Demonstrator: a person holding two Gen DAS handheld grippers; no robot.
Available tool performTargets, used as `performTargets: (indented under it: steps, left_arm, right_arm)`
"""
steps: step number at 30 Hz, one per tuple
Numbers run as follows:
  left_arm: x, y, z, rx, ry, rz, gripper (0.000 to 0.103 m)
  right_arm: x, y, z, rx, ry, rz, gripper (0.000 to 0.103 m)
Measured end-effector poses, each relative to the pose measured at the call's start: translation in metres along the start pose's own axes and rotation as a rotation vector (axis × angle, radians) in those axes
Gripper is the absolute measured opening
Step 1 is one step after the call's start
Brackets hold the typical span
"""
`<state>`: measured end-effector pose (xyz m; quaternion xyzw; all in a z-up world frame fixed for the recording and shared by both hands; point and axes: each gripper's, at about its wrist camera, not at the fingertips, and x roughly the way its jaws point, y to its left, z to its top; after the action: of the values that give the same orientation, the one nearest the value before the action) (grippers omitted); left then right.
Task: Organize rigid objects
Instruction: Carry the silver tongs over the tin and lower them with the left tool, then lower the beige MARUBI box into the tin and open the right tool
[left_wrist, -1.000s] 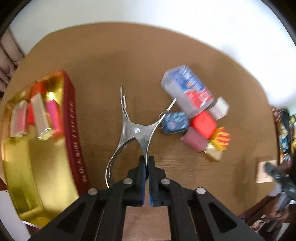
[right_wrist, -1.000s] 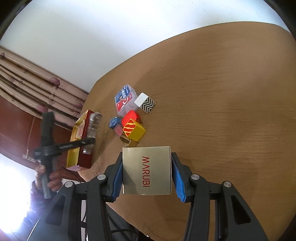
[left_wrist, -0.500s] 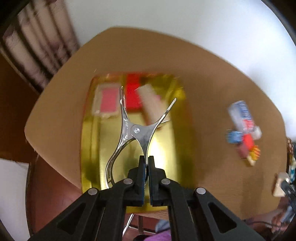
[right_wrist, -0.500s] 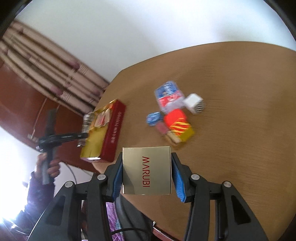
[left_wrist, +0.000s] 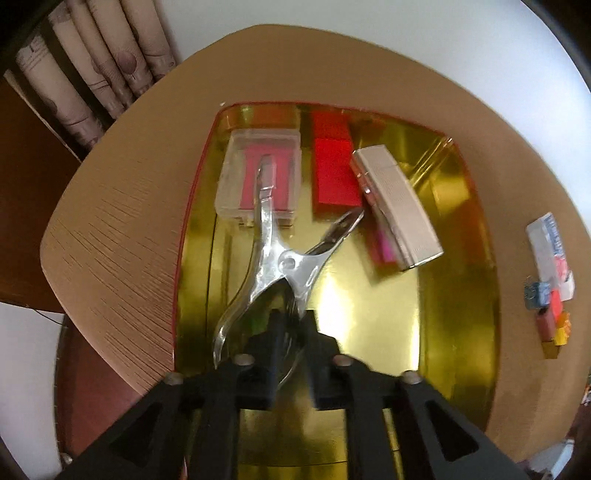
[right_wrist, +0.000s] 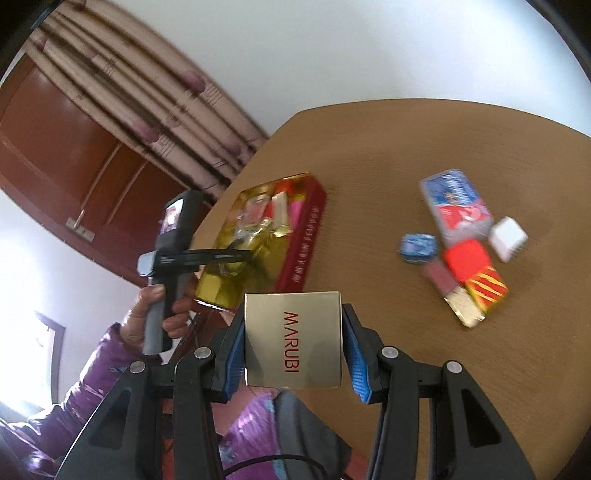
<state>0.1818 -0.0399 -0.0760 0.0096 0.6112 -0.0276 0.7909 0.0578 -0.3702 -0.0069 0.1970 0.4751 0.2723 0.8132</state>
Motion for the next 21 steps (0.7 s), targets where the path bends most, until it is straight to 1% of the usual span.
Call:
performTargets:
  steps: [1, 3, 5, 8, 10, 11, 12, 13, 14, 16, 17, 18, 19, 21]
  left_arm:
    - [0.0, -0.002, 0.0, 0.006, -0.007, -0.002, 0.019]
    - [-0.001, -0.003, -0.003, 0.024, -0.011, -0.008, 0.022]
    - [-0.006, 0.003, -0.009, 0.016, -0.016, -0.028, 0.022]
    - [-0.034, 0.016, -0.023, -0.055, -0.094, -0.076, 0.022]
    - [-0.06, 0.029, -0.039, -0.124, -0.163, -0.109, 0.022]
    - [-0.073, 0.036, -0.05, -0.165, -0.2, -0.106, 0.024]
    - [-0.085, 0.042, -0.063, -0.208, -0.233, -0.085, 0.032]
    - [-0.092, 0.047, -0.075, -0.24, -0.26, -0.054, 0.037]
    - [-0.099, 0.051, -0.087, -0.258, -0.287, -0.023, 0.044]
    - [-0.106, 0.056, -0.109, -0.273, -0.348, 0.049, 0.046]
    - [-0.107, 0.059, -0.12, -0.286, -0.37, 0.086, 0.047]
    - [-0.106, 0.063, -0.129, -0.307, -0.388, 0.114, 0.047]
    - [-0.106, 0.069, -0.138, -0.333, -0.407, 0.119, 0.047]
    - [-0.103, 0.076, -0.144, -0.377, -0.43, 0.086, 0.047]
  right_arm:
    - [0.003, 0.004, 0.001, -0.008, 0.006, 0.004, 0.045]
    - [0.016, 0.019, 0.007, -0.033, 0.022, 0.009, 0.045]
    - [0.03, 0.032, 0.014, -0.051, 0.041, 0.024, 0.045]
    - [0.053, 0.05, 0.025, -0.078, 0.069, 0.043, 0.045]
    - [0.076, 0.063, 0.034, -0.097, 0.098, 0.047, 0.045]
    - [0.083, 0.065, 0.038, -0.102, 0.106, 0.046, 0.045]
    - [0.095, 0.07, 0.044, -0.114, 0.116, 0.045, 0.045]
    - [0.109, 0.074, 0.049, -0.127, 0.127, 0.03, 0.045]
    - [0.118, 0.075, 0.052, -0.126, 0.134, 0.02, 0.045]
    - [0.144, 0.074, 0.058, -0.106, 0.173, 0.022, 0.045]
    - [0.154, 0.074, 0.06, -0.103, 0.186, 0.009, 0.045]
    - [0.167, 0.075, 0.062, -0.104, 0.202, -0.021, 0.045]
    - [0.176, 0.074, 0.063, -0.105, 0.214, -0.037, 0.045]
    - [0.196, 0.073, 0.063, -0.1, 0.24, -0.055, 0.045]
